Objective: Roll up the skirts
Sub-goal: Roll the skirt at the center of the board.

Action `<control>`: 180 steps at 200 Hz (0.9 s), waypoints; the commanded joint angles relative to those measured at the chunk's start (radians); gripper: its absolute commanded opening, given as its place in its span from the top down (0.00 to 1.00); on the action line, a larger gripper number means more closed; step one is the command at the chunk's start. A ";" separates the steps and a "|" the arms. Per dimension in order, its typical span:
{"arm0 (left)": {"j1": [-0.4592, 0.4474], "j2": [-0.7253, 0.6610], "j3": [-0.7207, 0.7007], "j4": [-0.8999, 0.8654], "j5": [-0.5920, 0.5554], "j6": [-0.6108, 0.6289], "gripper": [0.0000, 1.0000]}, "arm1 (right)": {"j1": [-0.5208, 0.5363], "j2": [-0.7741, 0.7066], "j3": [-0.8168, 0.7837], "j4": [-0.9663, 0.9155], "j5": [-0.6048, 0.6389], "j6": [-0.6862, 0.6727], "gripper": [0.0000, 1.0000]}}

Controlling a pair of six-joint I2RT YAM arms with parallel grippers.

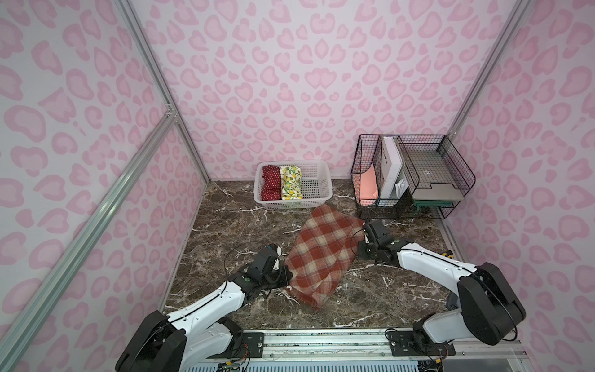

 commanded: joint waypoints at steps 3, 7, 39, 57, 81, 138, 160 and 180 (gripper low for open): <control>-0.008 -0.009 0.029 -0.071 -0.030 -0.005 1.00 | 0.061 -0.049 0.011 -0.042 0.093 -0.030 0.70; -0.010 -0.008 0.035 -0.079 -0.031 -0.007 1.00 | 0.078 -0.059 0.010 -0.043 0.104 -0.036 0.69; -0.020 -0.006 0.070 -0.132 -0.040 -0.014 1.00 | 0.269 -0.153 0.008 -0.042 0.196 -0.111 0.59; -0.022 -0.005 0.083 -0.146 -0.042 -0.027 1.00 | 0.428 -0.198 -0.003 0.000 0.196 -0.194 0.49; -0.024 0.014 0.104 -0.158 -0.028 -0.036 1.00 | 0.634 -0.194 -0.010 0.074 0.225 -0.253 0.32; -0.025 0.049 0.130 -0.158 -0.009 -0.058 1.00 | 0.853 0.019 0.053 0.269 0.318 -0.361 0.12; -0.025 0.028 0.132 -0.164 -0.007 -0.074 1.00 | 0.879 0.105 0.074 0.318 0.365 -0.384 0.12; -0.025 0.011 0.134 -0.176 -0.002 -0.097 1.00 | 0.889 0.162 0.094 0.320 0.400 -0.389 0.11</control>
